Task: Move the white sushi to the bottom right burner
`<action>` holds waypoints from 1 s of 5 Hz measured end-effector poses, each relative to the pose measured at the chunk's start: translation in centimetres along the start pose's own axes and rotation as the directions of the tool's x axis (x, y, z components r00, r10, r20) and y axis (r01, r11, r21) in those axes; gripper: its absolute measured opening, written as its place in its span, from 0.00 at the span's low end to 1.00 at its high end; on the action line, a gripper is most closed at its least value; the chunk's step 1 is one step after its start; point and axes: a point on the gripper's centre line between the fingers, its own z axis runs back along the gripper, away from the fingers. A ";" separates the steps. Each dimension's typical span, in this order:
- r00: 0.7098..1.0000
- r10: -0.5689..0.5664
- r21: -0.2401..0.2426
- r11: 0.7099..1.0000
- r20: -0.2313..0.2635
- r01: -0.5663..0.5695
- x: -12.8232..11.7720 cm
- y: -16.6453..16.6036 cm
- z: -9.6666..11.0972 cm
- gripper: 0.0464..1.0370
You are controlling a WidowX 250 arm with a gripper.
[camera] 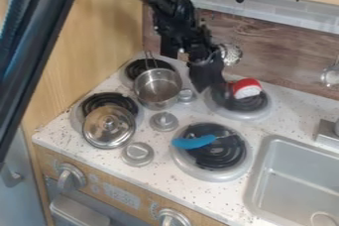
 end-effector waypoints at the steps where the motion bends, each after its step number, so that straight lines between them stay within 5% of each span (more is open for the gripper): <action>1: 0.995 -0.011 -0.067 0.998 0.102 0.018 1.7 -0.3 0.6 0.96; 5: 0.981 -0.024 -0.148 0.988 0.193 0.053 5.3 -0.4 -2.5 0.96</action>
